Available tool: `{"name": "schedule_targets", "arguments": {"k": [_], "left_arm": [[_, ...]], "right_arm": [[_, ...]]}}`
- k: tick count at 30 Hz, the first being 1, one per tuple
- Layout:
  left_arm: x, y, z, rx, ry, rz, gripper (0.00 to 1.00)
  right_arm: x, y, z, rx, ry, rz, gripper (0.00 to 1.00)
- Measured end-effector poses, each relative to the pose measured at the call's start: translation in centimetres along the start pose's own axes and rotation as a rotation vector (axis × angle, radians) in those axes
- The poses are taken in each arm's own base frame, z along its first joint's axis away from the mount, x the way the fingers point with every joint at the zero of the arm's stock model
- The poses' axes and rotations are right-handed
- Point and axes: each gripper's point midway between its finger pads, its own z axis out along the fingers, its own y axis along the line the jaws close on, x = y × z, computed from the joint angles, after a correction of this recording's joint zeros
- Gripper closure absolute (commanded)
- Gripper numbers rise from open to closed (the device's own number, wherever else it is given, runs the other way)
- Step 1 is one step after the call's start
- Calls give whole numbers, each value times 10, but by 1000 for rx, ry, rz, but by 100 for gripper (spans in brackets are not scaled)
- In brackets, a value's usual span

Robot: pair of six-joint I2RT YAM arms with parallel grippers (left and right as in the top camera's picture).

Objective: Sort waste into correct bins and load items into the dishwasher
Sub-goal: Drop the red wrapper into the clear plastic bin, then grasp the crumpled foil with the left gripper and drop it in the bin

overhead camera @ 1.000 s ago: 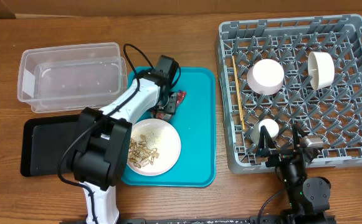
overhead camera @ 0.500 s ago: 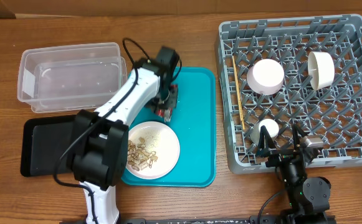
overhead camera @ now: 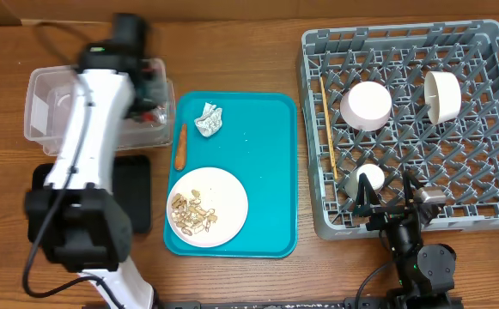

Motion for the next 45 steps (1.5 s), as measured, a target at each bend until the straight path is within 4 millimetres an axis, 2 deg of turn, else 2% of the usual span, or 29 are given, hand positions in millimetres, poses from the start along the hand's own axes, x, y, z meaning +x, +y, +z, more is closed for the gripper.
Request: {"name": "schedule_targets", "arguments": {"k": [2,4,6,9,12,17,19,20,22,24,28,30,31,32,33,34,36,41,43,45], "left_arm": [[-12,23,3,-5,-10,-73,48],[-16,33,4,-6,-10,-95,45],[-16,31,4,7,-7,-86,45],[-10,14,2,37,1,-27,44],[-2,-19,-1,84,-7,72,43],[27,-97,-13,128,-70,339,16],[38,-127,-12,127,-103,426,9],[43,-143,-8,129,-117,465,9],[50,-162,8,127,-122,505,13],[56,-166,34,103,-85,520,14],[72,-149,93,10,39,519,20],[78,-137,112,-32,92,510,26],[80,-134,116,-43,107,502,33],[81,-131,119,-52,119,493,44],[82,-128,121,-58,128,488,63],[82,-125,122,-61,134,481,75],[85,-124,121,-64,147,485,83],[96,-119,109,-70,215,494,85],[91,-121,94,-61,212,488,77],[74,-127,67,-29,160,462,70]], "right_arm": [[0,0,0,0,0,0,0],[0,0,0,0,0,0,0],[0,0,0,0,0,0,0],[0,0,0,0,0,0,0],[0,0,0,-1,-1,0,0],[0,0,0,0,0,0,0],[0,0,0,0,0,0,0],[0,0,0,0,0,0,0],[0,0,0,0,0,0,0],[0,0,0,0,0,0,0],[0,0,0,0,0,0,0],[0,0,0,0,0,0,0],[0,0,0,0,0,0,0],[0,0,0,0,0,0,0],[0,0,0,0,0,0,0],[0,0,0,0,0,0,0],[0,0,0,0,0,0,0],[0,0,0,0,0,0,0],[0,0,0,0,0,0,0],[0,0,0,0,0,0,0]]}}
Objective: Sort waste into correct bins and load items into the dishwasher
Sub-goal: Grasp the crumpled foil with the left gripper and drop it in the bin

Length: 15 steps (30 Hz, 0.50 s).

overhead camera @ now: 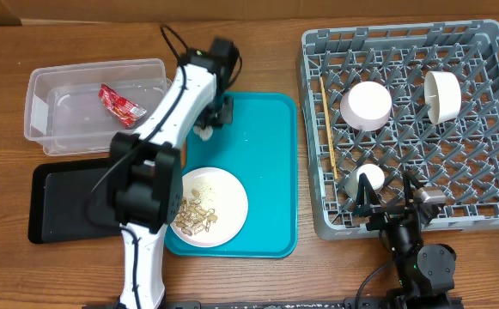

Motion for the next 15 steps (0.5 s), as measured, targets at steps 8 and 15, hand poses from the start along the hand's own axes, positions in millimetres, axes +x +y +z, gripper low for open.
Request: {"name": "schedule_targets", "arguments": {"k": [8,15], "left_arm": [[-43,90,-134,22,-328,-220,64],[-35,160,-124,38,-270,-396,10]], "right_arm": [[0,0,0,0,1,1,0],[0,0,0,0,0,0,0]]}}
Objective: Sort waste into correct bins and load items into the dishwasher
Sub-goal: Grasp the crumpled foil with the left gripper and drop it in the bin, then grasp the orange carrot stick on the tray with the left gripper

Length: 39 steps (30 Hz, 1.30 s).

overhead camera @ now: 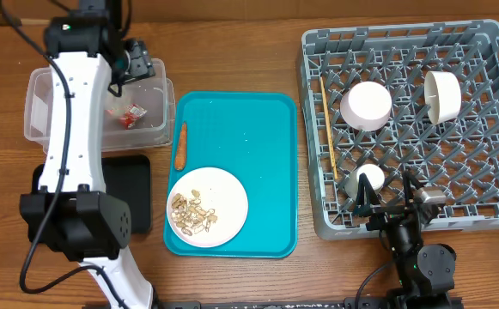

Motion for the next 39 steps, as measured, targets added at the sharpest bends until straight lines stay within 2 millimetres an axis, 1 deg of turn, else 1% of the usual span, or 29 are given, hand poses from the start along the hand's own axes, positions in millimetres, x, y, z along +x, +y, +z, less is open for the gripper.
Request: {"name": "schedule_targets", "arguments": {"k": [3,5,8,10,12,13,15,17,21,26,32,35,39], "left_arm": [[11,-15,0,53,43,25,15],[21,-30,-2,63,60,76,15],[45,-52,-8,27,96,176,17],[63,-71,-9,4,107,250,18],[82,-88,-4,-9,123,313,22],[93,-96,2,-14,132,346,24],[110,-104,18,-27,155,377,28],[127,-101,37,-52,186,380,31],[157,-82,75,-109,252,366,32],[186,-64,100,-153,311,374,34],[196,-51,123,-195,284,342,33],[198,-40,127,-227,284,299,32],[193,-31,132,-238,272,238,34]], "right_arm": [[0,0,0,0,0,0,0],[0,0,0,0,0,0,0],[0,0,0,0,0,0,0],[0,0,0,0,0,0,0],[0,0,0,0,1,0,0],[0,0,0,0,0,0,0],[0,0,0,0,0,0,0],[0,0,0,0,0,0,0],[0,0,0,0,0,0,0],[0,0,0,0,0,0,0],[0,0,0,1,1,0,0],[0,0,0,0,0,0,0],[0,0,0,0,0,0,0]]}}
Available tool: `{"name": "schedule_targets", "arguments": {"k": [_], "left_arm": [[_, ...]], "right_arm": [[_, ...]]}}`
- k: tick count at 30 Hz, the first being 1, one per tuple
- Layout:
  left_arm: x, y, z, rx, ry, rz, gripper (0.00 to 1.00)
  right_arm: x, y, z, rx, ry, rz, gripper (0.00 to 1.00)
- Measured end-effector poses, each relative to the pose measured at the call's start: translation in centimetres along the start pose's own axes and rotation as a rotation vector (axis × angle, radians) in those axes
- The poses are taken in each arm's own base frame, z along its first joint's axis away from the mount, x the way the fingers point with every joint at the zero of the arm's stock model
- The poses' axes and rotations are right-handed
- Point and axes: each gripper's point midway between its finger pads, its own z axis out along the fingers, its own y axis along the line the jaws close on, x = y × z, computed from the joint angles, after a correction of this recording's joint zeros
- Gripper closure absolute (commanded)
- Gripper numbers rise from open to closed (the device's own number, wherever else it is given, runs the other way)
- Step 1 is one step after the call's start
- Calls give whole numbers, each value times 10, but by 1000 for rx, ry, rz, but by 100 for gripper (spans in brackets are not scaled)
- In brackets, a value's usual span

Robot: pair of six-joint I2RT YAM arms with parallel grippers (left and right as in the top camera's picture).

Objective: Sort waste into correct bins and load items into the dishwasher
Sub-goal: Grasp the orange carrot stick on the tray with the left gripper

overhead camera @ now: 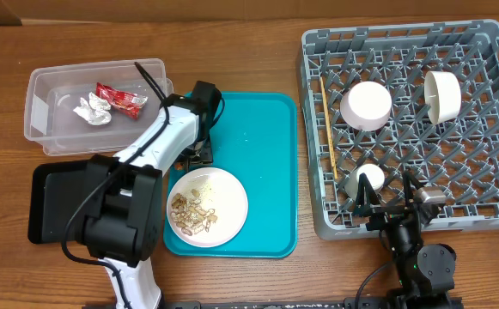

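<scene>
My left gripper (199, 153) is low over the left edge of the teal tray (266, 172), just above the white plate (223, 193) of peanut shells (193, 215). My arm covers that spot, so the jaws and anything under them are hidden. A red wrapper (122, 97) and a crumpled foil ball (91, 108) lie in the clear bin (43, 129). My right gripper (362, 202) rests at the front edge of the grey dish rack (489, 215), its fingers meeting in a point beside a small white cup (371, 178).
A black bin (56, 202) sits in front of the clear bin. The rack holds two white bowls (368, 105) (442, 93) and a wooden chopstick (328, 129). Cables trail behind my left arm.
My left gripper was over the clear bin's far right corner and is now down at the tray's left edge, where the carrot stick lay. The foil ball now lies beside the wrapper. The right arm is unchanged.
First my left arm was over the clear bin, with foil and a carrot stick on the tray. Then the gripper was at the foil on the tray. Then the foil was off the tray and the gripper over the bin. Now the foil lies in the bin.
</scene>
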Motion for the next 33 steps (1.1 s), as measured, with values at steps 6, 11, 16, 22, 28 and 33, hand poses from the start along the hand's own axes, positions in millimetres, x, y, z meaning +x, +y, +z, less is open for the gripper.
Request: {"name": "schedule_targets", "arguments": {"k": [6,11,16,22,28,33], "left_arm": [[-9,-16,7,103,-26,-16,40],[-3,-29,5,146,-17,20,41],[-4,-35,4,160,-30,38,51],[-12,-42,3,190,-64,46,56],[-9,-40,4,189,-46,40,77],[-1,-33,-7,165,11,54,78]], "right_arm": [[0,0,0,0,0,0,0],[0,0,0,0,0,0,0],[0,0,0,0,0,0,0],[0,0,0,0,0,0,0],[0,0,0,0,0,0,0],[0,0,0,-1,1,0,0]]}}
